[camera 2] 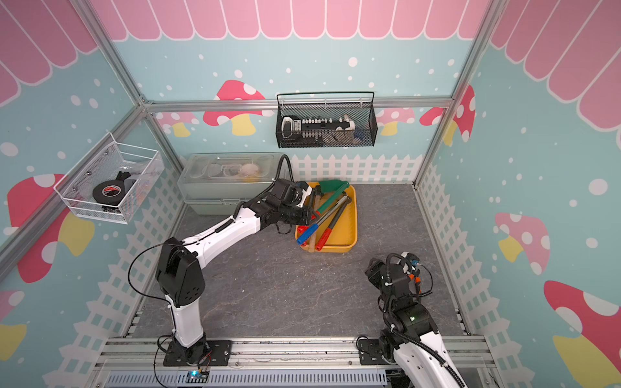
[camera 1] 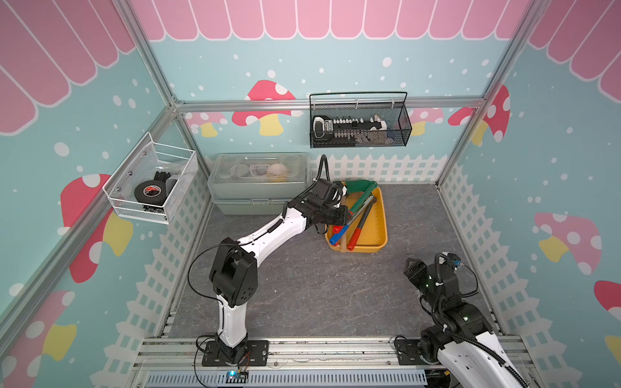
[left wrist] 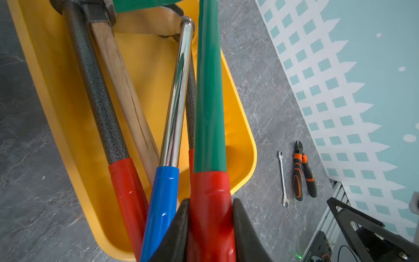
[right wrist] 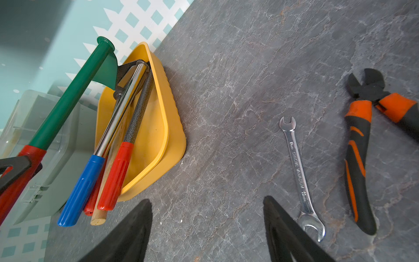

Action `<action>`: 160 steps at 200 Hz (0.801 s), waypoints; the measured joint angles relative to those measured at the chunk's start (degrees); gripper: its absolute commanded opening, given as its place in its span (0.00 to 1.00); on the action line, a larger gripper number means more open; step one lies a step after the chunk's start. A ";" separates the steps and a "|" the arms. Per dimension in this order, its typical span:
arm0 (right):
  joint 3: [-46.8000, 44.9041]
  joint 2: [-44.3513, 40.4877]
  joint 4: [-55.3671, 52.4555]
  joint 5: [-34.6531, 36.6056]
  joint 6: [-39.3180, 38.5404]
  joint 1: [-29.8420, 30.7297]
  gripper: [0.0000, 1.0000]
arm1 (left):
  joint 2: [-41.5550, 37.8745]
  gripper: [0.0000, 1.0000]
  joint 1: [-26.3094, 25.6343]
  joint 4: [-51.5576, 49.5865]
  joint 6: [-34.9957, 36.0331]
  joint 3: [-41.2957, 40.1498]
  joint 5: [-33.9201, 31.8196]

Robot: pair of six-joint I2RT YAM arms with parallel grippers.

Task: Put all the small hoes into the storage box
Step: Place the hoe in the storage box.

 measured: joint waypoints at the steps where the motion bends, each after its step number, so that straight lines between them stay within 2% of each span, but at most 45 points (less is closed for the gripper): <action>1: 0.00 0.02 0.00 0.00 0.02 0.02 0.76 | 0.00 0.00 0.00 0.15 -0.11 -0.07 0.09; 160: 0.00 -0.39 0.00 -0.11 0.00 0.02 0.76 | 2.47 0.00 1.25 10.43 -4.61 -6.38 4.59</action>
